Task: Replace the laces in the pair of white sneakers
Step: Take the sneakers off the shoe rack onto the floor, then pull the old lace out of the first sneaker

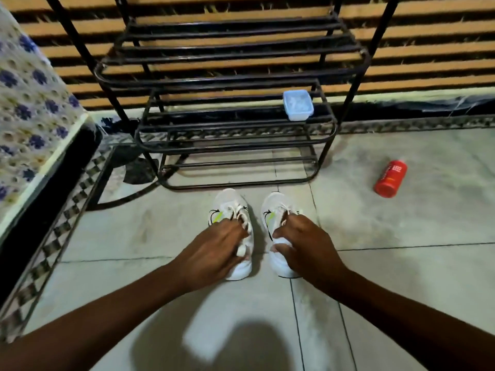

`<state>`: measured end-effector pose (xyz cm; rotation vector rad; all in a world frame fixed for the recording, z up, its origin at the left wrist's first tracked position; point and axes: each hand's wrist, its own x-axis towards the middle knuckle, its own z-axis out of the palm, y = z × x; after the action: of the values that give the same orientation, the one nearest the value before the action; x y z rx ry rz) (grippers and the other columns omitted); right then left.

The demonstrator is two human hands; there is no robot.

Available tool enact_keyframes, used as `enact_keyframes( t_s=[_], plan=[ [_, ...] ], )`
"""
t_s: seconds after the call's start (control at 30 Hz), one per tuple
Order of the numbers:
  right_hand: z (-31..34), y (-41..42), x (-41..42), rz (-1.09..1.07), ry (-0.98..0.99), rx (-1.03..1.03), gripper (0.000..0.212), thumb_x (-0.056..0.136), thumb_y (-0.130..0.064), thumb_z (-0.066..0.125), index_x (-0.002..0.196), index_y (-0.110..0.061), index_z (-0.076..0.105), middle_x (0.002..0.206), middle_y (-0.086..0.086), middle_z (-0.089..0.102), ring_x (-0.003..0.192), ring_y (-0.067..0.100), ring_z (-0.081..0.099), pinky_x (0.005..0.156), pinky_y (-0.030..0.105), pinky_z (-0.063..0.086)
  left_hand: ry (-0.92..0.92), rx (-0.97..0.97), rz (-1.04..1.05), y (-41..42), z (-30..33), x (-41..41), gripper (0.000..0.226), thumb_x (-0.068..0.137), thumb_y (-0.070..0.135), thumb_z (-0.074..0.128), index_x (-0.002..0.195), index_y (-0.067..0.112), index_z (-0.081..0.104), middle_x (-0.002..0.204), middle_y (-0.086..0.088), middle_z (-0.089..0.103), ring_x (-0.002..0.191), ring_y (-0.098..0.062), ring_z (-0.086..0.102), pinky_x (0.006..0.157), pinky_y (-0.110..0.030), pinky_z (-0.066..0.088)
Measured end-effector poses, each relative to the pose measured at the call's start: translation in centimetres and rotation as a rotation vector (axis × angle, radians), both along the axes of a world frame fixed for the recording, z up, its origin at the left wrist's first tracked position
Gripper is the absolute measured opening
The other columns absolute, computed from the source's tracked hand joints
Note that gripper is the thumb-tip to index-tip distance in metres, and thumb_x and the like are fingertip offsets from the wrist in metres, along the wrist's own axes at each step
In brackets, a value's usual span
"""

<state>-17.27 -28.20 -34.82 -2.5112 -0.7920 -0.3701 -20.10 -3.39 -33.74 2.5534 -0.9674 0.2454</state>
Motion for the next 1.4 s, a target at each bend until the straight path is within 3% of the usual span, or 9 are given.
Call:
enact_keyframes(
  t_s=[0.17, 0.33, 0.43, 0.53, 0.67, 0.87, 1.07, 1.23, 1.4],
  plan=[
    [-5.4, -0.2, -1.1, 0.015, -0.057, -0.020, 0.017, 0.077, -0.024, 0.082, 0.085, -0.019, 0.068, 0.084, -0.001, 0.056, 0.078, 0.024, 0.061, 0.055, 0.031, 0.046, 0.009, 0.085, 0.026, 0.7, -4.0, -0.6, 0.026, 0.100, 0.030, 0.052, 0.099, 0.005, 0.060, 0.094, -0.011, 0.056, 0.082, -0.032, 0.053, 0.071, -0.040, 0.045],
    [-6.7, -0.6, -1.7, 0.022, -0.047, 0.022, 0.023, 0.079, -0.026, 0.083, 0.091, -0.015, 0.068, 0.088, 0.001, 0.053, 0.075, 0.025, 0.054, 0.060, 0.032, 0.042, 0.065, 0.159, 0.025, 0.8, -5.2, -1.5, 0.027, 0.090, 0.023, 0.054, 0.110, 0.007, 0.060, 0.102, -0.010, 0.059, 0.085, -0.030, 0.055, 0.072, -0.039, 0.045],
    [-5.5, -0.6, -1.7, 0.038, -0.060, 0.158, 0.023, 0.089, -0.032, 0.072, 0.097, -0.011, 0.065, 0.093, 0.004, 0.057, 0.084, 0.026, 0.055, 0.071, 0.035, 0.044, 0.090, 0.127, 0.059, 0.7, -4.8, -2.2, 0.030, 0.094, 0.024, 0.059, 0.118, 0.007, 0.058, 0.108, -0.010, 0.058, 0.090, -0.032, 0.056, 0.076, -0.042, 0.050],
    [-4.2, -1.1, -1.5, -0.098, 0.000, 0.333, 0.014, 0.092, -0.017, 0.063, 0.105, -0.011, 0.061, 0.101, 0.006, 0.053, 0.092, 0.029, 0.055, 0.079, 0.044, 0.047, 0.059, 0.067, 0.123, 0.0, -2.9, -2.8, 0.033, 0.097, 0.037, 0.062, 0.110, 0.006, 0.061, 0.104, -0.008, 0.056, 0.090, -0.031, 0.054, 0.078, -0.041, 0.047],
    [-3.6, -2.9, -0.2, -0.258, 0.167, 0.442, 0.038, 0.077, -0.013, 0.062, 0.115, -0.013, 0.056, 0.108, 0.001, 0.051, 0.100, 0.023, 0.055, 0.088, 0.038, 0.048, 0.019, 0.127, 0.133, -2.1, 0.0, -1.7, 0.029, 0.092, 0.029, 0.067, 0.110, 0.008, 0.059, 0.105, -0.010, 0.056, 0.090, -0.032, 0.054, 0.077, -0.041, 0.047],
    [-4.4, -4.7, 1.3, -0.244, 0.570, 0.169, 0.035, 0.081, -0.021, 0.074, 0.112, -0.012, 0.061, 0.089, 0.002, 0.059, 0.088, 0.026, 0.062, 0.072, 0.026, 0.036, 0.091, 0.270, 0.175, -6.2, 2.1, 0.3, 0.039, 0.082, 0.023, 0.063, 0.118, 0.011, 0.059, 0.117, -0.010, 0.056, 0.103, -0.034, 0.056, 0.083, -0.047, 0.051],
    [-4.4, -4.3, 1.8, -0.265, 0.571, 0.172, 0.031, 0.084, -0.021, 0.075, 0.110, -0.012, 0.061, 0.095, 0.008, 0.067, 0.092, 0.027, 0.063, 0.078, 0.029, 0.043, 0.144, 0.198, 0.415, -8.1, 2.3, -1.6, 0.036, 0.088, 0.024, 0.062, 0.122, 0.011, 0.059, 0.122, -0.008, 0.058, 0.109, -0.033, 0.059, 0.078, -0.042, 0.051],
    [-5.5, -4.3, 2.8, -0.219, 0.500, 0.115, 0.032, 0.081, -0.025, 0.074, 0.106, -0.009, 0.064, 0.092, 0.010, 0.064, 0.089, 0.030, 0.061, 0.075, 0.030, 0.040, 0.260, 0.104, 0.407, -8.5, 0.6, 3.1, 0.044, 0.087, 0.021, 0.063, 0.129, 0.012, 0.052, 0.126, -0.010, 0.055, 0.116, -0.034, 0.057, 0.085, -0.047, 0.055],
    [-6.7, -3.5, 3.2, -0.218, 0.430, 0.202, 0.026, 0.074, -0.020, 0.068, 0.094, -0.005, 0.062, 0.091, 0.007, 0.054, 0.083, 0.024, 0.054, 0.075, 0.026, 0.036, 0.455, 0.053, 0.393, -9.7, -2.3, 7.2, 0.049, 0.080, 0.026, 0.071, 0.124, 0.016, 0.053, 0.119, -0.010, 0.059, 0.111, -0.033, 0.059, 0.090, -0.038, 0.051]
  ],
)
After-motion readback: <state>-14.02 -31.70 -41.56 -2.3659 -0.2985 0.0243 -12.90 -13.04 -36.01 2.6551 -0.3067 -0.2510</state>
